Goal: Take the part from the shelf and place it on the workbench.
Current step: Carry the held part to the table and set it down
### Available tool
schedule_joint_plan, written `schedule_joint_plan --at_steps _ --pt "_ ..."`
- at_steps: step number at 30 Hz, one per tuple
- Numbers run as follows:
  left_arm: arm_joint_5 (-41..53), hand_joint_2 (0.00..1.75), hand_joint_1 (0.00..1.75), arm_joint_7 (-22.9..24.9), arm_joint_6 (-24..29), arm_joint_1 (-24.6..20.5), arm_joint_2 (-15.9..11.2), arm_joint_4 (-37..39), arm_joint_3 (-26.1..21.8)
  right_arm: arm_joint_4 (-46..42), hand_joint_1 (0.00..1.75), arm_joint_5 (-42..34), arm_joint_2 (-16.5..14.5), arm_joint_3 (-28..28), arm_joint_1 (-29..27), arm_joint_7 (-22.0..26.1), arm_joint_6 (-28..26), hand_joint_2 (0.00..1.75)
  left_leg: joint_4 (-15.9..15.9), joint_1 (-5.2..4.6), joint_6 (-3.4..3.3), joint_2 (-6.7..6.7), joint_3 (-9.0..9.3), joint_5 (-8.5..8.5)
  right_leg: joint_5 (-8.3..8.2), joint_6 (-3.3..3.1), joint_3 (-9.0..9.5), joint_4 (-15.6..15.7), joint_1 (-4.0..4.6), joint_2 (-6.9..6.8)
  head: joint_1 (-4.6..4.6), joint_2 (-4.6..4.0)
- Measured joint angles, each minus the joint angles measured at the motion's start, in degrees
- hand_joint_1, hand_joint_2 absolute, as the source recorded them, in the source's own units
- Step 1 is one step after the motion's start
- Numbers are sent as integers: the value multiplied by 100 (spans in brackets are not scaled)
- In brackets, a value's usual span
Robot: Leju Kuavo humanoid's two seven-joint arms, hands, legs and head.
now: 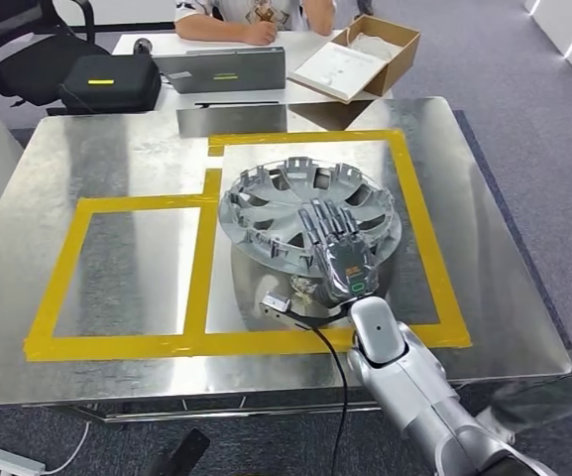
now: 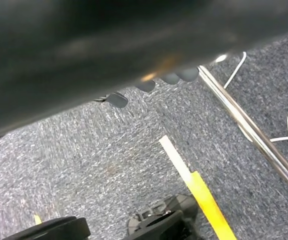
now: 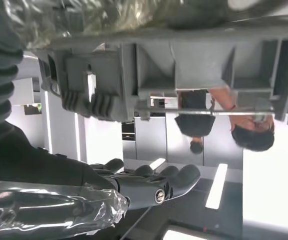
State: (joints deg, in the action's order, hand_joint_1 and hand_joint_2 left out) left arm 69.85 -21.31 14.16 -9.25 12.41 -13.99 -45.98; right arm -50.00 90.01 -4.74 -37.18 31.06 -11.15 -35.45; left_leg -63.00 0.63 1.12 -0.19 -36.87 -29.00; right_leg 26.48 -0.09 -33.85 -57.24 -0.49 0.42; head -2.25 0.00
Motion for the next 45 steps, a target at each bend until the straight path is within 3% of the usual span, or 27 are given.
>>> schedule_joint_plan --at_steps 2,3,4,5,7,9,13,15,17,18,19,20,23,25,27,29,30,32,34,35,36,38,39,40,43,45 --pt "-1 0 0 0 1 9 -3 0 2 -46 0 0 10 1 -18 -10 8 0 -744 11 39 2 -345 -336 5 -20 0 -2 -1 -2 -10 0" --pt "-1 0 0 0 0 16 -5 0 2 -54 0 1 22 -4 -25 -45 43 0 -991 13 48 2 -465 -393 7 -21 1 -5 0 -1 -9 0" --pt "-2 0 0 0 -1 21 -8 0 2 -64 0 1 43 -26 -22 -97 122 0 -1053 13 50 2 -501 -341 8 -20 1 -9 0 1 -13 0" --pt "-9 0 0 0 -1 23 -11 0 2 -81 0 2 78 -69 1 -132 275 0 -892 13 42 2 -431 -182 11 -16 4 -15 0 4 -13 0" --pt "-37 0 0 -1 -2 21 -18 0 2 -136 0 1 180 -174 101 -38 819 0 -193 9 6 3 -106 219 24 6 12 -27 7 10 -16 0" --pt "-85 0 0 -9 1 19 -25 0 2 -193 0 -26 302 -228 257 305 1639 0 351 -3 -40 1 136 376 32 50 -9 -44 30 15 -10 0" --pt "-186 0 0 -48 15 74 -54 0 -5 -224 0 -305 550 -303 690 1137 3387 0 488 -8 -162 -4 159 374 72 172 -91 -89 24 -1 -2 0" --pt "-204 0 0 -50 10 84 -66 0 -10 -207 0 -623 657 -407 1008 1574 4233 0 511 7 -227 4 161 397 321 222 -302 -501 14 -6 20 0" --pt "-209 0 0 -21 7 82 -73 0 -13 -158 0 -1081 745 -599 1362 2049 5177 0 508 0 -253 9 156 400 655 254 -661 -1278 12 -9 36 0" --pt "-214 0 0 7 10 82 -76 0 -15 -135 0 -1342 798 -747 1538 2246 5644 0 506 -2 -255 10 157 401 731 264 -809 -1578 11 -9 35 0" --pt "-221 0 0 36 16 83 -79 0 -16 -122 0 -1580 858 -918 1704 2363 6022 0 504 -4 -256 7 158 400 706 268 -876 -1695 10 -9 37 0" --pt "-232 0 0 63 24 83 -83 0 -18 -127 0 -1760 922 -1101 1851 2390 6280 0 502 -5 -256 4 161 400 579 264 -836 -1590 9 -9 38 0" --pt "-256 0 0 115 51 82 -90 0 -23 -216 0 -1926 1100 -1622 2165 2151 6450 0 492 -16 -230 -15 175 389 59 223 -298 -467 14 -16 38 0" --pt "-258 0 0 142 74 85 -96 0 -25 -258 0 -1950 1179 -1944 2244 2036 6431 0 491 -33 -180 -24 164 395 -14 184 -81 -66 30 -14 30 0" --pt "-258 0 0 155 93 90 -99 0 -26 -269 0 -1971 1235 -2193 2248 1990 6413 0 501 -31 -121 -26 158 408 -19 127 -57 -37 36 -5 26 0" --pt "-258 0 0 155 104 91 -103 0 -27 -282 0 -1982 1276 -2338 2259 1962 6405 0 382 -22 -59 -20 111 301 -43 58 -48 -13 15 -6 12 0" --pt "-258 0 0 155 107 89 -105 0 -27 -291 0 -1987 1287 -2397 2273 1950 6402 0 171 -16 -29 -16 21 161 -53 29 -42 -1 1 -7 0 0" --pt "-254 0 0 163 110 88 -110 0 -27 -300 0 -2007 1301 -2533 2289 1940 6395 0 -541 -3 16 -9 -298 -200 -51 -2 -40 0 -4 -6 -23 0" --pt "-244 0 0 197 117 92 -114 0 -27 -292 0 -2038 1317 -2713 2275 1938 6372 0 -1037 2 32 -8 -535 -332 -48 -6 -38 -3 -2 -5 -22 0" --pt "-234 0 0 219 122 92 -115 0 -27 -283 0 -2059 1324 -2804 2265 1935 6351 0 -1007 2 28 -8 -523 -242 -47 -6 -37 -5 -2 -5 -23 0" --pt "-225 0 0 240 127 89 -118 0 -27 -269 0 -2085 1329 -2890 2257 1934 6326 0 -777 2 17 -7 -412 -66 -45 -3 -34 -8 -2 -3 -25 0" --pt "-207 0 0 266 134 79 -129 0 -27 -232 0 -2164 1341 -3029 2251 1940 6288 0 -61 -5 -24 -7 -58 294 -34 21 -30 -18 10 1 -27 0" --pt "-202 0 0 279 138 72 -134 0 -27 -210 0 -2232 1354 -3085 2252 1962 6287 0 232 -12 -50 -5 83 378 -31 44 -40 -26 20 2 -24 0" --pt "-200 0 0 293 142 69 -139 0 -27 -190 0 -2315 1373 -3131 2257 1993 6297 0 403 -20 -74 -6 158 398 -32 72 -53 -30 29 1 -20 0" --pt "-222 0 0 317 186 91 -154 0 -29 -151 0 -2637 1439 -3205 2277 1943 6224 0 497 -23 -154 -8 180 379 -26 161 -82 -32 29 -4 -16 0" --pt "-304 0 0 243 230 108 -162 0 -43 -144 0 -2888 1463 -3161 2249 1589 5734 0 527 -1 -219 -2 196 398 158 213 -222 -300 22 -8 7 0"
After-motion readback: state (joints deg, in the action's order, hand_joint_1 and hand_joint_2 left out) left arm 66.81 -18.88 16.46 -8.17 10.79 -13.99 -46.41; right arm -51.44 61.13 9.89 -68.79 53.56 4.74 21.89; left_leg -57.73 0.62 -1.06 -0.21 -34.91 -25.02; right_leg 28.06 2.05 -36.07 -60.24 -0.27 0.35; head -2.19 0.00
